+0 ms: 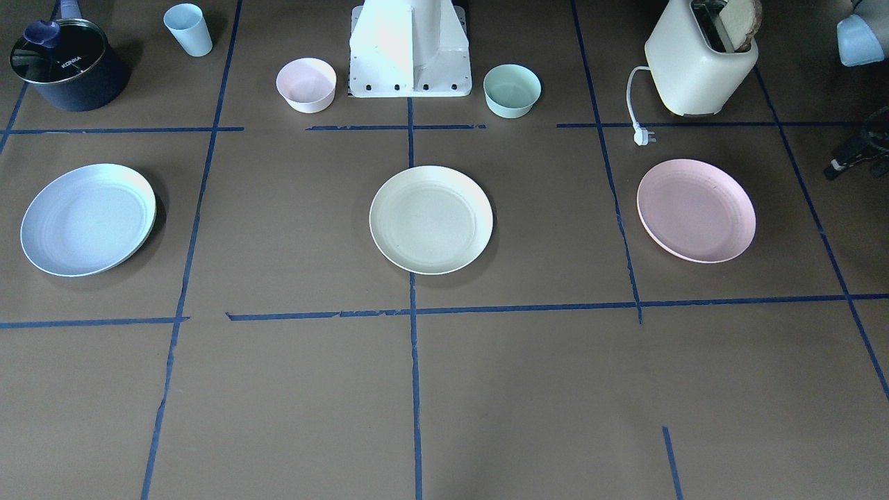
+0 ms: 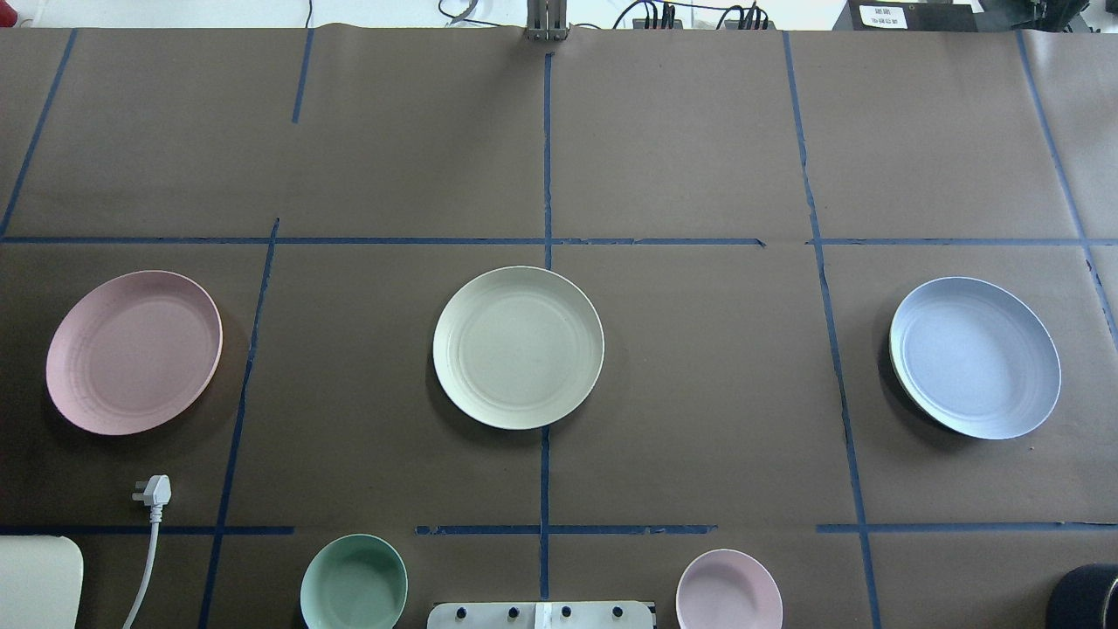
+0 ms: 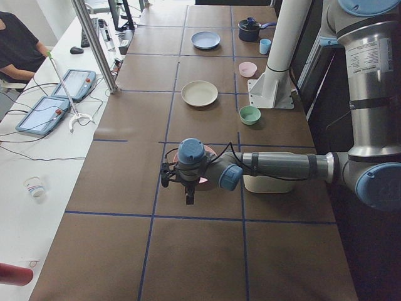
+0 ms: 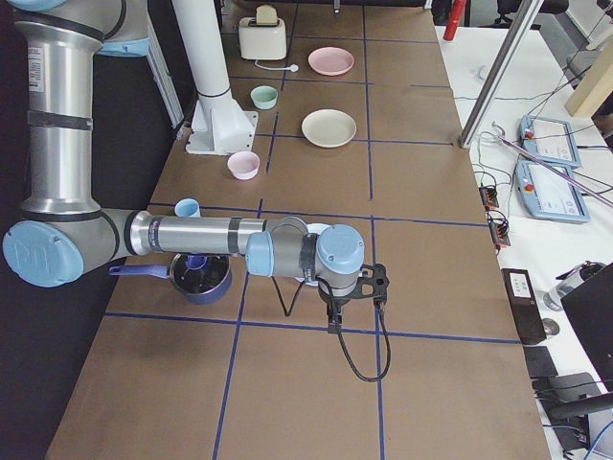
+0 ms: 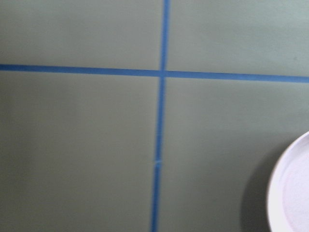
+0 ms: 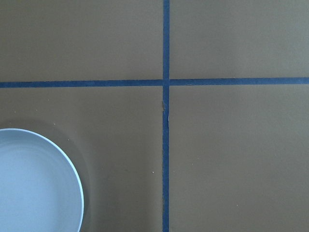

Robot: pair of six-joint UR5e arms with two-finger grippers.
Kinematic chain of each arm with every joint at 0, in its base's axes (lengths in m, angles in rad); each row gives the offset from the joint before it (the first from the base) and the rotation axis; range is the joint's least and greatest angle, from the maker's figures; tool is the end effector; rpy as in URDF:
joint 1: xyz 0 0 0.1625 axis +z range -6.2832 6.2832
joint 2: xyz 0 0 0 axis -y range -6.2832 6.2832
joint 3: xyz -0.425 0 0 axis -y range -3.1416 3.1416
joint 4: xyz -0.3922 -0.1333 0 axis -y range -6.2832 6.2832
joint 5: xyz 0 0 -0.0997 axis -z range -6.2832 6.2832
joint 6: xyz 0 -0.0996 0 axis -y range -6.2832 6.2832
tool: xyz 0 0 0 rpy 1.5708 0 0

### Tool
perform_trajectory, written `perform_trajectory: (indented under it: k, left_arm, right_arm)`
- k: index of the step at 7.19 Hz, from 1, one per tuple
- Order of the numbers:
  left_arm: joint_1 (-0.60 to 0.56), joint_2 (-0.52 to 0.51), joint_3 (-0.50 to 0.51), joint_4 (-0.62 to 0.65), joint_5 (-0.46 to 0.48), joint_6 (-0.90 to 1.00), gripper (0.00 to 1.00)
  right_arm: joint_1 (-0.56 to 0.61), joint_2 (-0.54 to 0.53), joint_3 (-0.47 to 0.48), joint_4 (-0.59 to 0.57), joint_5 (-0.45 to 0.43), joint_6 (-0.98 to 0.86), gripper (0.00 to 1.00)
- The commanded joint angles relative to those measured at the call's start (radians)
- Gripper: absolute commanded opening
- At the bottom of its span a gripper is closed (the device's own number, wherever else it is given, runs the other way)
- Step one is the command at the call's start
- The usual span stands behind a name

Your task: Stack three plates with pink and blue

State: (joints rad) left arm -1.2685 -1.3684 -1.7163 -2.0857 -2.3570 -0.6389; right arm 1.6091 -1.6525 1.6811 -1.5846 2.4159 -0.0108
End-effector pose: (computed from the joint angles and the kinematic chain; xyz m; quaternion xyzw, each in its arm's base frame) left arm 0.0671 -0.4260 0.6202 0.0178 0.4276 -0.0650 0.9015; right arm 0.0763 -0.4554 0.6395 0.0168 -0.4098 0.0095 0.9120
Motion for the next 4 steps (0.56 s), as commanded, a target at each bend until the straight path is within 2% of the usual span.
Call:
perform_trajectory:
  k: [1, 2, 4]
  left_arm:
    - [0.173, 0.011, 0.03, -0.187, 0.078, -0.258, 1.0]
    - [0.24, 0.006, 0.049, -0.206, 0.129, -0.292, 1.0]
    - [0.288, -0.021, 0.072, -0.208, 0.171, -0.327, 1.0]
  right_arm:
    - [0.0, 0.013, 0.0, 0.0, 0.003, 0.0, 1.0]
    - [0.0, 0.013, -0.001, 0.0, 0.002, 0.0, 1.0]
    - [0.0, 0.013, 0.0, 0.0, 0.003, 0.002, 1.0]
